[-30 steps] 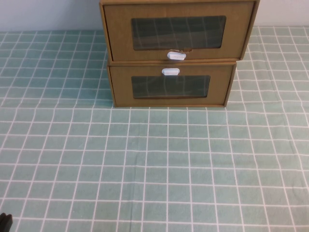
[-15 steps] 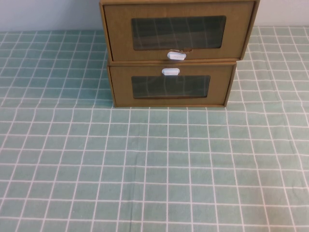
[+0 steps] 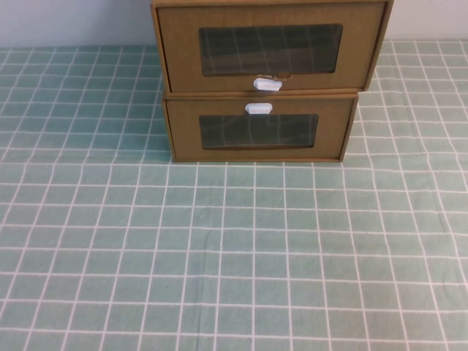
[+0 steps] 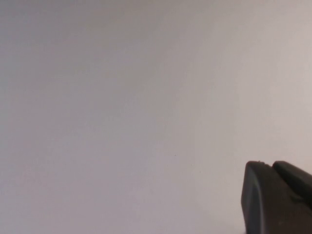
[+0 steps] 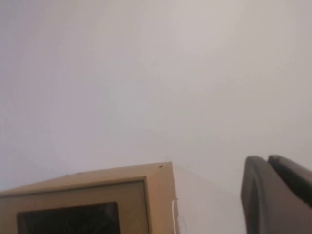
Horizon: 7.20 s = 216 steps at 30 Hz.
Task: Open the shoe box
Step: 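Pull the top drawer of the cardboard box fully open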
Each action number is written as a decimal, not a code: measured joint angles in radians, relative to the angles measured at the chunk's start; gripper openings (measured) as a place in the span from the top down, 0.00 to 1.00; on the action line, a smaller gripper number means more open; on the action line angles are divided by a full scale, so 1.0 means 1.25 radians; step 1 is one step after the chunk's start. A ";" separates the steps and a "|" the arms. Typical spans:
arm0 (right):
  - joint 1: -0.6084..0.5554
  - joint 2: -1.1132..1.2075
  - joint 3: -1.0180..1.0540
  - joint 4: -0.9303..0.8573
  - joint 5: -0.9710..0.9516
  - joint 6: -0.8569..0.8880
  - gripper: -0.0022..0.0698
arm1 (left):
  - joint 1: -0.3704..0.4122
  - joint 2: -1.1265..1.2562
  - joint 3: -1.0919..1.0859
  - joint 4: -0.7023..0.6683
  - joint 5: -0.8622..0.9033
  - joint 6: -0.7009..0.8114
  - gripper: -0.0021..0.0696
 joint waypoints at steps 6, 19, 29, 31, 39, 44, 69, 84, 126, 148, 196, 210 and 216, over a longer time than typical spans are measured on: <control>0.000 -0.001 0.000 0.145 -0.003 0.005 0.99 | 0.000 0.000 0.000 -0.001 -0.017 0.000 0.98; 0.000 -0.001 -0.098 0.240 -0.128 -0.009 0.99 | 0.000 -0.002 -0.102 -0.026 -0.103 0.061 0.98; 0.000 0.177 -0.531 0.214 0.041 -0.012 0.99 | 0.000 0.163 -0.427 -0.176 0.000 0.042 0.98; 0.000 0.248 -0.634 0.172 0.145 -0.014 0.99 | 0.000 0.231 -0.515 -0.189 0.093 0.037 0.98; 0.000 0.539 -0.986 0.107 0.661 -0.014 0.99 | 0.000 0.555 -0.902 -0.191 0.666 0.037 0.98; 0.000 0.667 -1.041 0.065 0.770 -0.033 0.99 | 0.000 0.740 -1.007 -0.206 0.735 0.037 0.98; 0.323 1.150 -1.045 0.502 0.946 -0.863 0.99 | -0.039 1.562 -1.855 -0.657 1.372 0.424 0.98; 0.589 1.194 -1.045 -0.584 0.925 -0.253 0.99 | -0.140 1.808 -2.011 -0.637 1.432 0.372 0.98; 0.621 1.568 -1.093 -1.146 0.929 0.145 0.50 | -0.106 1.835 -2.019 -0.728 1.435 0.296 0.98; 0.565 1.609 -1.211 -1.142 0.823 0.146 0.50 | -0.106 1.835 -2.019 -0.728 1.435 0.299 0.98; 0.632 1.624 -1.223 -1.095 0.942 0.169 0.82 | -0.109 1.855 -2.042 -0.634 1.453 0.214 0.98; 0.673 1.527 -1.125 -1.015 0.937 0.189 0.82 | -0.111 1.855 -2.042 -0.616 1.456 0.213 0.98; 0.716 1.455 -1.012 -1.034 0.939 0.265 0.82 | -0.112 1.855 -2.042 -0.616 1.455 0.210 0.98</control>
